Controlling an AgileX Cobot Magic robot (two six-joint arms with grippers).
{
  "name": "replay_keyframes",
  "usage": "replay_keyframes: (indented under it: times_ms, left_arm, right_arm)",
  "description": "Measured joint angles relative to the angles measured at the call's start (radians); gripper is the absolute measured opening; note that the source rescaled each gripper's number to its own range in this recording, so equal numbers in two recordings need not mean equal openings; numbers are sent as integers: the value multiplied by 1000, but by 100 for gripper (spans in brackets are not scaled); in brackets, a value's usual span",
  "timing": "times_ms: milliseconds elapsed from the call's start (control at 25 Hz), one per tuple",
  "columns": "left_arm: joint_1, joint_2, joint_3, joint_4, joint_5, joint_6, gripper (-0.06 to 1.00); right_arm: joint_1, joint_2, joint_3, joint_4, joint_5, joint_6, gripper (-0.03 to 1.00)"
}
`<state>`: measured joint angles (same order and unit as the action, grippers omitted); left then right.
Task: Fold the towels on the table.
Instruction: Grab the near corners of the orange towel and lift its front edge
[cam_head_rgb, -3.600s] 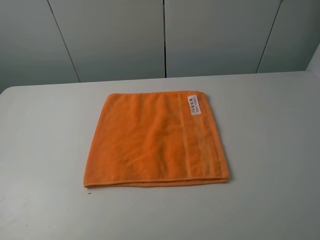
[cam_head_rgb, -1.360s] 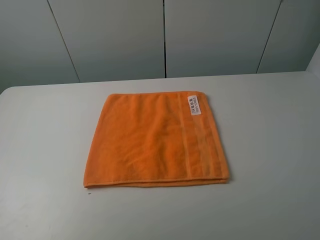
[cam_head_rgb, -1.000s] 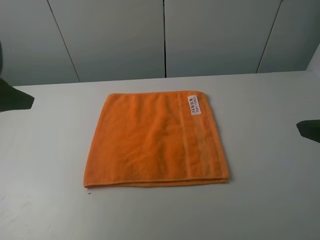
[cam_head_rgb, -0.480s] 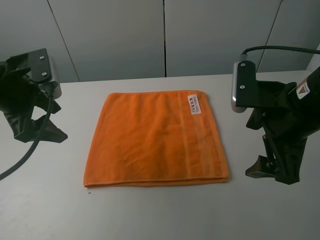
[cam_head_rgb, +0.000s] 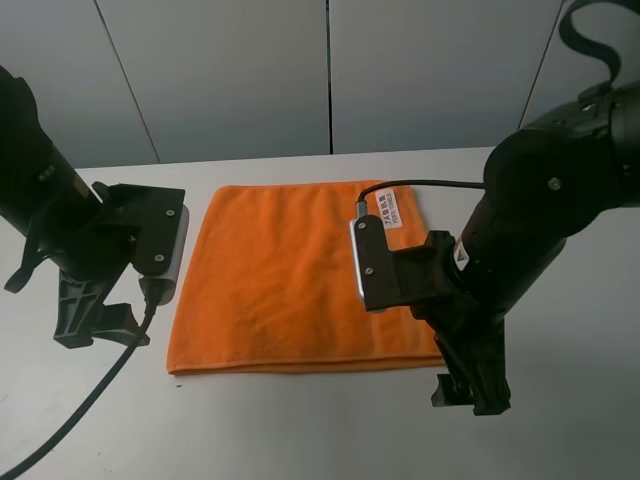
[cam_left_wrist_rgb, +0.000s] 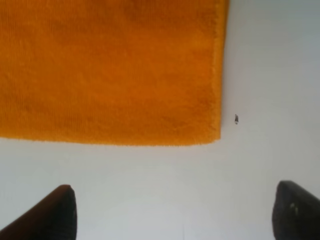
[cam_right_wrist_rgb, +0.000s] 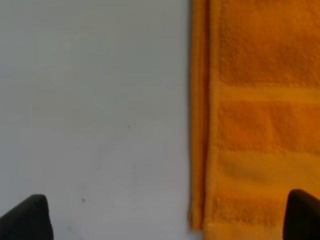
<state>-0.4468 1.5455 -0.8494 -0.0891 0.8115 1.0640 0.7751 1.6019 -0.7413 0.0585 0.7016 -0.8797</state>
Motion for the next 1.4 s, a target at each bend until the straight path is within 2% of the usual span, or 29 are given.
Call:
replay_keyframes:
  times_ms: [360, 640, 880, 1400]
  left_arm:
    - [-2, 6, 99, 10, -116, -26, 100]
    - [-2, 6, 107, -13, -140, -26, 100]
    - [-2, 6, 107, -19, -144, -26, 100]
    - [-2, 6, 107, -38, -170, -21, 100]
  right_arm:
    - [21, 141, -4, -98, -96, 10, 100]
    - [6, 167, -4, -202, -105, 70, 100]
    - [-63, 169, -4, -211, -102, 70, 100]
    - [-67, 223, -4, -176, -133, 37, 100]
